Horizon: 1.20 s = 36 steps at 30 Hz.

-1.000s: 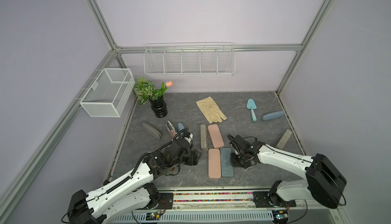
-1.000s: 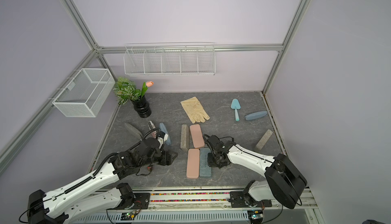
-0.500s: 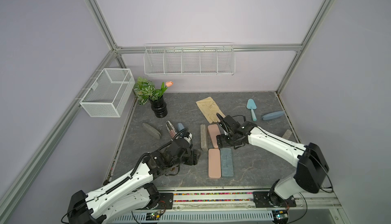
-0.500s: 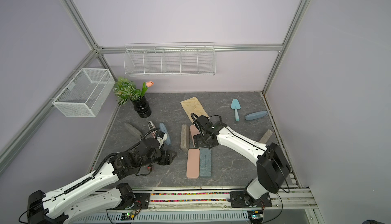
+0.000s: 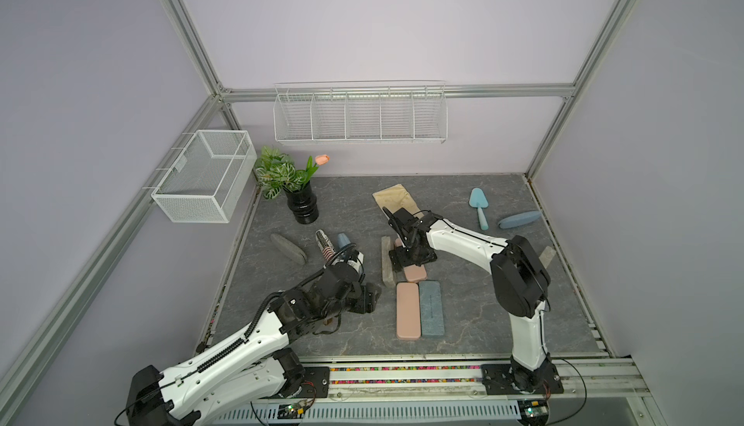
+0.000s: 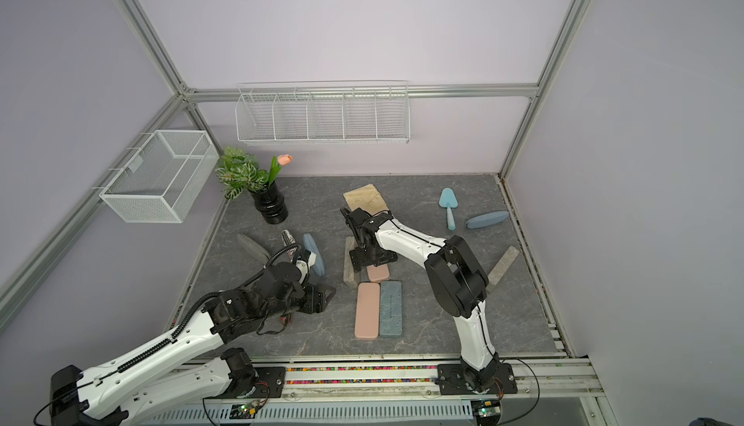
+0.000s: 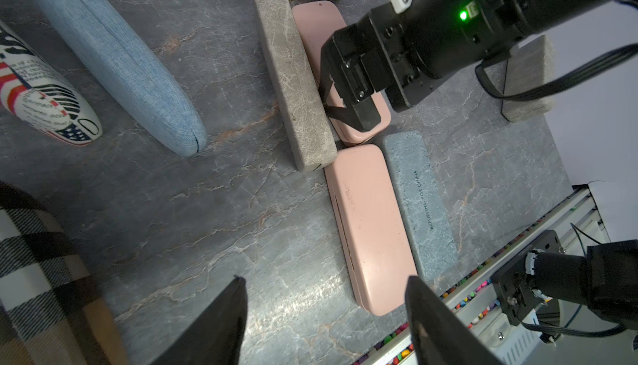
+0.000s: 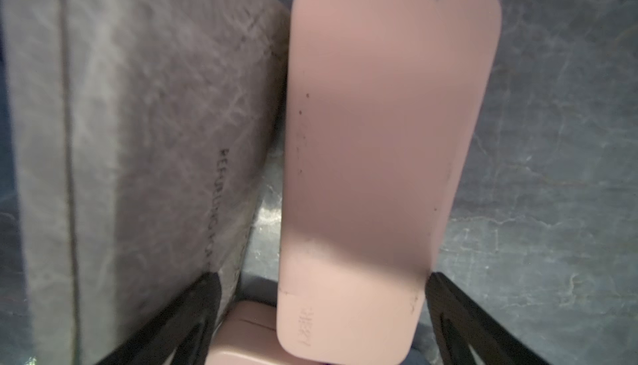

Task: Close the glasses case
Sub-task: Pick up the glasses case at the center of the board.

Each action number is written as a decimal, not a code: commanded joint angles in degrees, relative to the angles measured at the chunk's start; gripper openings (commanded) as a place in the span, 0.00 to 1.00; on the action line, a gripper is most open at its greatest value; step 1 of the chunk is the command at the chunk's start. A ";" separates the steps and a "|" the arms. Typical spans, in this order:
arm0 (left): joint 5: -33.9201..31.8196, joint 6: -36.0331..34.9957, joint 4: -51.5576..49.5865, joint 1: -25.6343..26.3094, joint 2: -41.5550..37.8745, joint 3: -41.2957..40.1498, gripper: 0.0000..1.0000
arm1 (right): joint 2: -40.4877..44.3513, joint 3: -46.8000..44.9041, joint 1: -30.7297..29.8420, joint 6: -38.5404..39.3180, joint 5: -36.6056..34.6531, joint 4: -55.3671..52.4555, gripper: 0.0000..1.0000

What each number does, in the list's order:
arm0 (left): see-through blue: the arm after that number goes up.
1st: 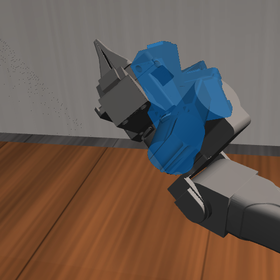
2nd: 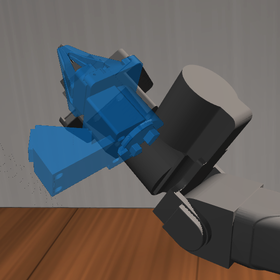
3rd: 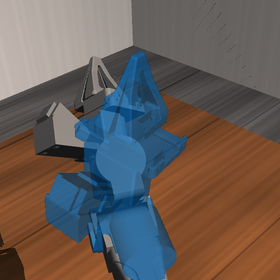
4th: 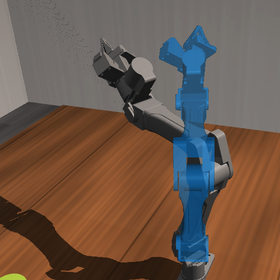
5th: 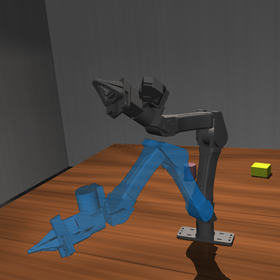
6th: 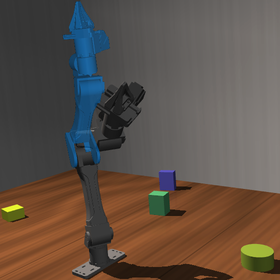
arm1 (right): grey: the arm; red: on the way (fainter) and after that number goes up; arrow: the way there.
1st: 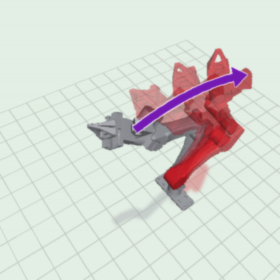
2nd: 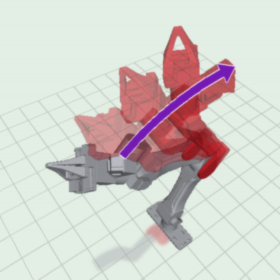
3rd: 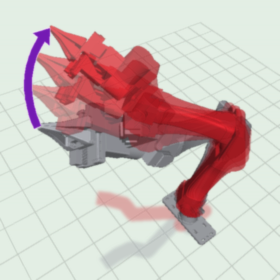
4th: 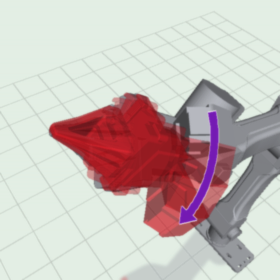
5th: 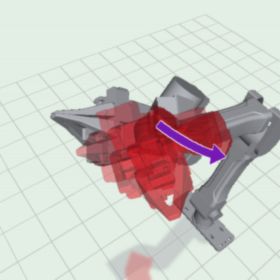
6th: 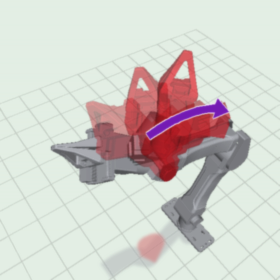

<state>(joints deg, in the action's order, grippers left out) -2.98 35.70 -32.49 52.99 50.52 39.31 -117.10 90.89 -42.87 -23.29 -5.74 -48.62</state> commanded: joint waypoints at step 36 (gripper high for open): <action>-1.64 0.24 -0.82 0.10 -0.06 -0.46 0.74 | 13.15 -7.40 12.44 4.05 -3.14 -4.54 0.55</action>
<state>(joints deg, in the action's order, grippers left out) -3.66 35.73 -32.47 52.99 50.85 39.31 -108.44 87.44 -31.46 -19.44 -6.42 -50.35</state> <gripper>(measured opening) 0.738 0.700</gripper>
